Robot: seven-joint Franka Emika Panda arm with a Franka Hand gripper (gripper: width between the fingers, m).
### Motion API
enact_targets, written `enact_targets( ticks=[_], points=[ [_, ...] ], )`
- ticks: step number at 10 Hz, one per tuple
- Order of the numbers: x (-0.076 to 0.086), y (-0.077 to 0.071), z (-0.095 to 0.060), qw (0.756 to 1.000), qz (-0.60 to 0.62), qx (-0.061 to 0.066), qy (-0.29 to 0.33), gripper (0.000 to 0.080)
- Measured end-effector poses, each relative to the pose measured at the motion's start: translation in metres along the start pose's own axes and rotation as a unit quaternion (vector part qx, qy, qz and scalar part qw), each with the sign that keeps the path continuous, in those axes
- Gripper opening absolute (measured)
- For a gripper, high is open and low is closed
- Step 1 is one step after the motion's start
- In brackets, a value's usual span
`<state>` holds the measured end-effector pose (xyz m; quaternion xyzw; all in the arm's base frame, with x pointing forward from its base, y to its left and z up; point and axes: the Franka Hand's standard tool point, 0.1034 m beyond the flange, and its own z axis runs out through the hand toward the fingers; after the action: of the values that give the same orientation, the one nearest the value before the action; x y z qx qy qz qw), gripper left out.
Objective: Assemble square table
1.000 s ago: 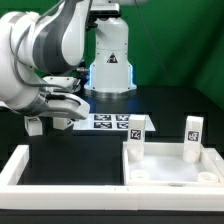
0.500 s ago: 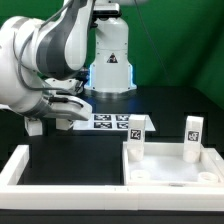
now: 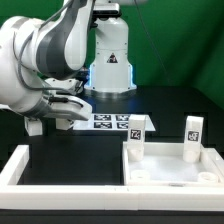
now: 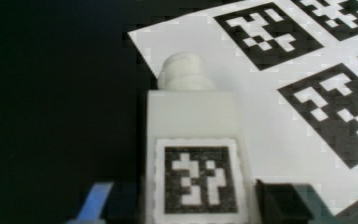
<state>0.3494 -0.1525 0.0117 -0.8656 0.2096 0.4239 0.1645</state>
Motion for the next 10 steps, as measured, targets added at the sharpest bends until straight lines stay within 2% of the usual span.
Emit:
enact_targets(
  ticks=[3,5,6,7,8,9,10],
  points=[
    [-0.002,-0.002,-0.004,1.000,-0.003,-0.001,-0.004,0.0289],
    [-0.020,-0.029,-0.054,1.000,-0.029,0.001,-0.003,0.0289],
    [-0.029,-0.041,-0.067,0.999,-0.032,0.000,0.007,0.0290],
    [-0.043,-0.053,-0.074,1.000,-0.016,0.000,-0.018,0.0291],
    [-0.037,-0.054,-0.070,1.000,-0.017,-0.006,-0.005,0.0291],
    [-0.029,-0.056,-0.073,0.999,-0.022,-0.009,0.040,0.0291],
    [-0.031,-0.058,-0.076,0.996,-0.027,-0.009,0.085,0.0291]
  ],
)
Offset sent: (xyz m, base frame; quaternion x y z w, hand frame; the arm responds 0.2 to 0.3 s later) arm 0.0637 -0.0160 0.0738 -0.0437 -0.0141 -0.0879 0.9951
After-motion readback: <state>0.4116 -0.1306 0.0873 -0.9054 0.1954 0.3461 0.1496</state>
